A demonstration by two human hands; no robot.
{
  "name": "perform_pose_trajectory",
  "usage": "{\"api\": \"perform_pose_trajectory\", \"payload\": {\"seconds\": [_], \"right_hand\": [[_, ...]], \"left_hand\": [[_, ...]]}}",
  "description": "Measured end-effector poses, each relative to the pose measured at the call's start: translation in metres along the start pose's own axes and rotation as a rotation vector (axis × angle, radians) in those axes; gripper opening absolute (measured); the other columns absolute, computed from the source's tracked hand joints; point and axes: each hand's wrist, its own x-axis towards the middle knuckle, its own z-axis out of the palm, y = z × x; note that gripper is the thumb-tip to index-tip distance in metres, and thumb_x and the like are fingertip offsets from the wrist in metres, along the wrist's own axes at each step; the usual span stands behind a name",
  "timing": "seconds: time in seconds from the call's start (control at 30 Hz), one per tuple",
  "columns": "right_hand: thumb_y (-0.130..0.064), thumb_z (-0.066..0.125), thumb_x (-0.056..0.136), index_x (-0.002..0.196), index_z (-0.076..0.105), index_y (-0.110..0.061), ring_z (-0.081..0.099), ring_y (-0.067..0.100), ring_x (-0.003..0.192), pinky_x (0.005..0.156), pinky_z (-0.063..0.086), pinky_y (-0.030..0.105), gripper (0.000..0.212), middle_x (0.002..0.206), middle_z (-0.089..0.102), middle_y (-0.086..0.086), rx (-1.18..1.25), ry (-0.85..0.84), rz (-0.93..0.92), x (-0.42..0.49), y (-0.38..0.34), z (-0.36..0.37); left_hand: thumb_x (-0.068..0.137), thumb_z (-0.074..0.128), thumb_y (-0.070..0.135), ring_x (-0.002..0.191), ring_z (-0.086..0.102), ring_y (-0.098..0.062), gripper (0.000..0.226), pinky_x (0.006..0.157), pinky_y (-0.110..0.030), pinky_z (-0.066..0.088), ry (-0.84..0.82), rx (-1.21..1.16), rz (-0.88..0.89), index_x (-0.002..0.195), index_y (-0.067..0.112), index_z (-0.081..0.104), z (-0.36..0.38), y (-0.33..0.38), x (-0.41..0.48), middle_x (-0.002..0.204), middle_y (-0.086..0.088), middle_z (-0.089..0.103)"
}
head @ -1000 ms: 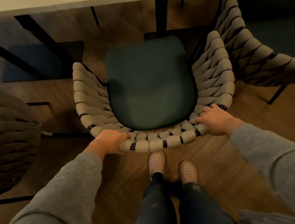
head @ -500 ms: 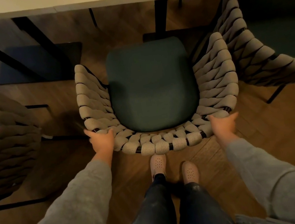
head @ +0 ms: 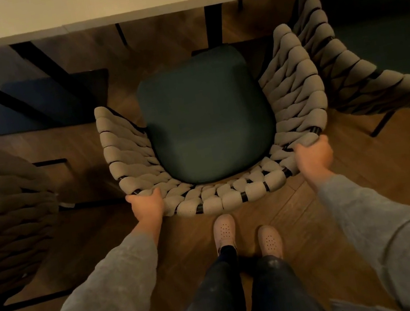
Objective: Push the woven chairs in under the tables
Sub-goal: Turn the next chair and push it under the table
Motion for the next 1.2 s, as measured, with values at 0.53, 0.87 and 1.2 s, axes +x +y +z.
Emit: {"api": "perform_pose_trajectory", "payload": {"seconds": [0.53,0.87,1.2], "right_hand": [[-0.025,0.052,0.099,0.155,-0.002,-0.013,0.021,0.040,0.143,0.110,0.036,0.044,0.079,0.159,-0.013,0.021,-0.332,-0.154,-0.294,0.016,0.025,-0.007],[-0.064,0.056,0.084,0.154,-0.006,-0.024,-0.017,0.016,0.143,0.117,-0.004,0.039,0.102,0.158,-0.022,-0.001,-0.617,-0.486,-0.806,0.017,0.047,-0.043],[-0.024,0.051,0.094,0.133,0.049,-0.028,0.055,0.022,0.116,0.093,0.045,0.033,0.039,0.126,0.059,0.002,-1.383,-0.646,-1.255,0.062,0.016,-0.024]], "left_hand": [[0.093,0.062,0.024,0.127,0.047,-0.035,0.097,0.102,-0.045,0.044,0.027,0.147,0.202,0.152,0.010,-0.014,0.028,0.012,-0.037,0.155,-0.020,0.018],[0.091,0.023,0.067,0.148,0.011,-0.026,0.078,0.118,-0.045,0.001,-0.131,0.858,1.131,0.152,0.018,0.023,0.051,-0.031,-0.094,0.159,-0.011,0.021],[0.098,0.047,0.020,0.110,0.058,-0.024,0.067,0.080,-0.033,0.044,-0.446,1.548,1.386,0.154,0.028,0.010,0.054,0.008,-0.080,0.133,-0.006,0.052]]}}
